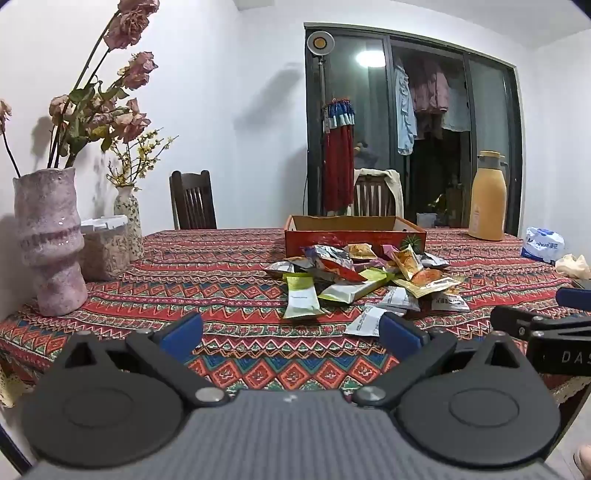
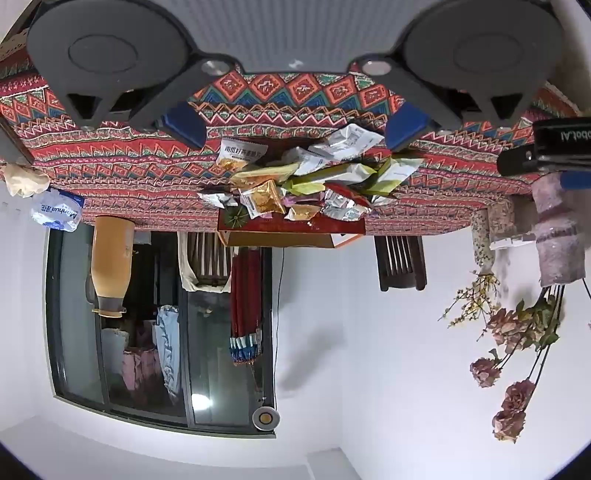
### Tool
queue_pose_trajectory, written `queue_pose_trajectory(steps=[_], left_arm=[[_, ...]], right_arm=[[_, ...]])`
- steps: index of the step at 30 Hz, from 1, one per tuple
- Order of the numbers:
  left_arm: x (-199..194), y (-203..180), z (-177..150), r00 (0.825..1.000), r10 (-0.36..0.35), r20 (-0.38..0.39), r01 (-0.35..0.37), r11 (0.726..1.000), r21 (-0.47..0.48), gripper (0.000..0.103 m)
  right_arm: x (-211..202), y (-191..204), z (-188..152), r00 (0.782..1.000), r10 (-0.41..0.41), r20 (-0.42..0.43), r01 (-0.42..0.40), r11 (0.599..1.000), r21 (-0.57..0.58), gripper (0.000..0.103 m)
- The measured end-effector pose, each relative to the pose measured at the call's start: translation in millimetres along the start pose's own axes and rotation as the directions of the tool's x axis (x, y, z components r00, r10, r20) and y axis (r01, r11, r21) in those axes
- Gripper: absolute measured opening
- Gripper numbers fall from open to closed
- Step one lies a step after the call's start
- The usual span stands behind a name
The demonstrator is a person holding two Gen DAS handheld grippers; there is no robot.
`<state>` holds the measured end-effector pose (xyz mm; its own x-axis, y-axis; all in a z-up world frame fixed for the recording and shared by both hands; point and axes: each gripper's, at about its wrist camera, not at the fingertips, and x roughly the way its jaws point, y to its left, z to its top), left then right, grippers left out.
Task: Organize snacks
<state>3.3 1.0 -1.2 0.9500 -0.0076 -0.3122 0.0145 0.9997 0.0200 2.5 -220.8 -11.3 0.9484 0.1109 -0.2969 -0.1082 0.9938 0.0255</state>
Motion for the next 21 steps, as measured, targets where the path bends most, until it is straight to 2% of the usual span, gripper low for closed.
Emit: queue_pose_trajectory(steps=[5, 21], left_arm=[[-5.2, -7.8, -1.2, 0.999, 0.012, 0.048, -0.013, 0.999, 0.029, 0.103], [-2.3, -2.4, -1.5, 0.999, 0.003, 0.032, -0.003, 1.0, 0.016, 0.103]], right_arm=[[-1.8, -2.0, 3.2, 1.0, 0.006, 0.002, -0.006, 1.0, 0.01, 0.103], [-3.0, -4.8, 2.6, 1.0, -0.006, 0.011, 0.005, 1.0, 0.016, 0.103]])
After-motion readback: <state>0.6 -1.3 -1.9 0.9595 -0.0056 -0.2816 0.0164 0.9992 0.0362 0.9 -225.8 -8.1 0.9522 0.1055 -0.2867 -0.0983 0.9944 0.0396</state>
